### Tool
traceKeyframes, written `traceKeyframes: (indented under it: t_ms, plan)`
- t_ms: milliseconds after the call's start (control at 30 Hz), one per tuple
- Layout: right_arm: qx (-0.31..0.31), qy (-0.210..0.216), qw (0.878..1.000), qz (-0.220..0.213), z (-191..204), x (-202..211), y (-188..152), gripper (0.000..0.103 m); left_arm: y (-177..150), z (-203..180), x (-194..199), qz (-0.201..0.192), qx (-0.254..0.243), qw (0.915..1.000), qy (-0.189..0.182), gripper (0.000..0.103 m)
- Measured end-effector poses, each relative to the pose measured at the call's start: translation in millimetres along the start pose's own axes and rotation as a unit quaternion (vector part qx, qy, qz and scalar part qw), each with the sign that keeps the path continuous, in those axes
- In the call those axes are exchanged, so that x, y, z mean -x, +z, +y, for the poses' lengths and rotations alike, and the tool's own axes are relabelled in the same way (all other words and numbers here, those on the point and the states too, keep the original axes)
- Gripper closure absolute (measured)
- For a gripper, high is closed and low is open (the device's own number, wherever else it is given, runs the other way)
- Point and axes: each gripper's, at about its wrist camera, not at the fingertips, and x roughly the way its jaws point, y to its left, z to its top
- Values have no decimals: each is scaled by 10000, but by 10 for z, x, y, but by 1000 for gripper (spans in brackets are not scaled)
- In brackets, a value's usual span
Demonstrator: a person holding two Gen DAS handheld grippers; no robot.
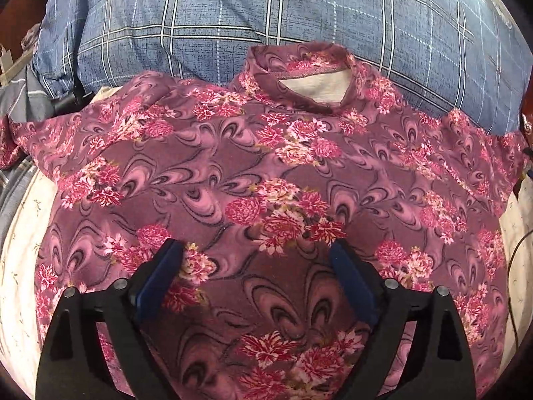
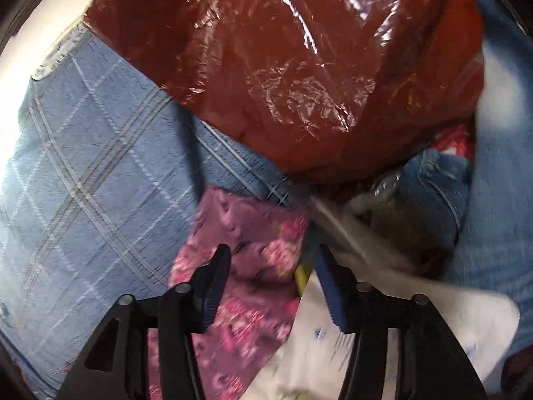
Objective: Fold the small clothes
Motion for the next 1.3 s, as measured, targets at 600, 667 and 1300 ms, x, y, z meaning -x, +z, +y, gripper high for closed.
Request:
traceKeyframes:
  t_ms: [600,667,1300]
  plan:
    - [984,1254,9869,-265,590,856,-341,98,208,21,-90,449,789,9958,125,6]
    - [1182,1470,9820,-126,812,1032,-518,98,252,117,-64,334,902,9953,-145,7]
    - [2371,3671,8765,2017,3484,1317,-3130,98,526,1625,267,-312,1869,9799,623,7]
